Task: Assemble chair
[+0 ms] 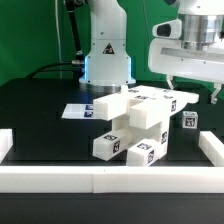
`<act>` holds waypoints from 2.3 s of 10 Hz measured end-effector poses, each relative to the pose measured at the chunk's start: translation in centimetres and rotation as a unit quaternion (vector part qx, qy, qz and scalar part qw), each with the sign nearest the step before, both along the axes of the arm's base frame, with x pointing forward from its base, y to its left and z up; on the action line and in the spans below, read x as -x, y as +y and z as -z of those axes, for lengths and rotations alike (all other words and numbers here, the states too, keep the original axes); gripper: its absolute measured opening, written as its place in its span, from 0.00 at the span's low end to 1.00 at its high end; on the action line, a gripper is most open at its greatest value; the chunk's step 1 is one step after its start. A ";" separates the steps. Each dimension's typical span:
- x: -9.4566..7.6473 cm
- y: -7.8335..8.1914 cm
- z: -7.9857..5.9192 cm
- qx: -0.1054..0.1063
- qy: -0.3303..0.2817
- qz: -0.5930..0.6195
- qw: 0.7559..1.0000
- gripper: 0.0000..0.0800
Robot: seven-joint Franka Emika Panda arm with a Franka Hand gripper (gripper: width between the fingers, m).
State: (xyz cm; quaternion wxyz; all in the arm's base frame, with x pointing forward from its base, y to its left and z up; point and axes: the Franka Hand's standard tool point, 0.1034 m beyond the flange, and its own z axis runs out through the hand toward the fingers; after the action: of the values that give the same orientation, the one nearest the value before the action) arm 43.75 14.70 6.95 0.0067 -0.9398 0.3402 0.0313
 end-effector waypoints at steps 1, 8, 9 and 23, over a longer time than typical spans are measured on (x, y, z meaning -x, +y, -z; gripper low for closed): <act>-0.3 -0.4 0.1 0.001 -0.001 -0.005 1.000 0.81; -1.3 -1.8 0.4 0.005 -0.003 -0.013 1.000 0.81; -1.5 -1.9 0.5 0.006 -0.004 -0.012 1.000 0.81; 2.3 1.4 0.5 -0.001 -0.021 -0.039 0.999 0.81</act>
Offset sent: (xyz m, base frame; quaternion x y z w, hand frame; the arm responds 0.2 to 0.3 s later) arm 0.0092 -0.0076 -0.0052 0.0020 0.0034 -0.0250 0.9997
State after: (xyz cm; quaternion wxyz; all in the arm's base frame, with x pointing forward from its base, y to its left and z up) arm 41.41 16.06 6.43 0.0138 -0.9526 0.3035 0.0125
